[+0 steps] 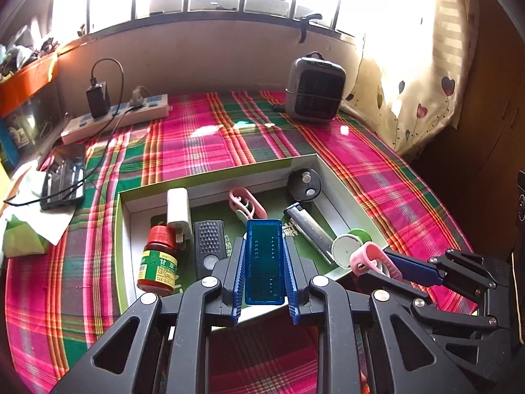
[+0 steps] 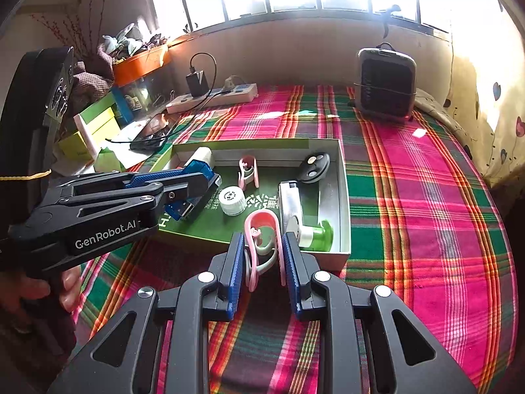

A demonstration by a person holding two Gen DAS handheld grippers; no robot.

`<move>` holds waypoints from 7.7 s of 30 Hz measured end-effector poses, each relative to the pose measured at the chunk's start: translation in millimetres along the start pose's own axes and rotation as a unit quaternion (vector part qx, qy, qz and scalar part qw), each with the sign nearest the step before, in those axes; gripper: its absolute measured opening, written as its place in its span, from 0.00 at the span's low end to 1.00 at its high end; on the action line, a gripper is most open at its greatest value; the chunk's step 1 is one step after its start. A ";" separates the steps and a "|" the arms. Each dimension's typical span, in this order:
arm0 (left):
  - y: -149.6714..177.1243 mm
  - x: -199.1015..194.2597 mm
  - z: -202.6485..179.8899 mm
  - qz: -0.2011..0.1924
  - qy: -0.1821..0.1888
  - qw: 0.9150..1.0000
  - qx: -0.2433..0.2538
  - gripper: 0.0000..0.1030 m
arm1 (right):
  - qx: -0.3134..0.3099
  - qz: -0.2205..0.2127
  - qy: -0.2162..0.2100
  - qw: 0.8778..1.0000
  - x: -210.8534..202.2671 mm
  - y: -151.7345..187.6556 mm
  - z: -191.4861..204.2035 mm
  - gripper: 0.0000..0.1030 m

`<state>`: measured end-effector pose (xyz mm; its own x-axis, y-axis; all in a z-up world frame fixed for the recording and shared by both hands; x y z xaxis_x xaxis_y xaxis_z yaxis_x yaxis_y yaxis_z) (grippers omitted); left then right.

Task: Organize rigid objects

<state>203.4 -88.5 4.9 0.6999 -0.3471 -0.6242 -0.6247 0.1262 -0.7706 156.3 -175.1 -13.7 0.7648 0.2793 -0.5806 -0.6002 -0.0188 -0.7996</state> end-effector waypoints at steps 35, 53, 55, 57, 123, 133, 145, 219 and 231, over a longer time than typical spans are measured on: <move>-20.1 65.8 36.6 0.030 -0.008 0.999 -0.026 0.20 | -0.014 0.027 0.000 1.000 74.3 -17.4 8.6 0.24; -22.0 72.0 30.7 0.028 -0.006 0.999 -0.026 0.20 | -0.010 0.021 0.005 1.000 74.8 -16.5 6.9 0.24; -21.7 72.4 30.5 0.028 -0.004 0.999 -0.026 0.21 | -0.012 0.021 0.007 1.000 75.1 -16.6 7.4 0.24; -21.2 73.0 30.3 0.030 -0.003 0.999 -0.027 0.21 | -0.014 0.020 0.006 1.000 75.0 -16.9 8.3 0.24; -8.7 7.5 29.2 -0.008 -0.048 0.998 -0.030 0.36 | -0.010 -0.005 0.027 1.000 35.0 -11.1 11.9 0.37; 9.7 -27.1 27.6 -0.019 -0.063 0.997 -0.043 0.36 | -0.009 -0.017 0.031 0.999 11.7 -4.5 16.1 0.37; 54.5 -53.2 26.8 -0.006 -0.104 0.994 -0.041 0.36 | -0.009 -0.009 0.049 0.999 -10.4 21.9 6.9 0.37; 107.7 -37.9 19.6 0.029 -0.161 0.985 -0.049 0.53 | 0.007 0.056 0.120 0.991 -4.8 67.0 -32.1 0.68; 107.5 -38.0 19.6 0.029 -0.161 0.985 -0.049 0.53 | 0.007 0.056 0.120 0.991 -4.7 67.0 -32.2 0.68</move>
<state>116.4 -43.6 -56.8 0.7262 -0.0271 -0.6869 -0.6858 0.0407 -0.7267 120.1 -208.6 -69.4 0.7259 0.0394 -0.6867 -0.6864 -0.0232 -0.7269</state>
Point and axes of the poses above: each gripper's, at about its wrist camera, not at the fingertips, and x roughly the way its jaws point, z to its left, y to its underside, the point moved 8 cm from there along x, roughly the way its jaws point, and after that the axes turned 8 degrees about -z, right-handed, at the moved point
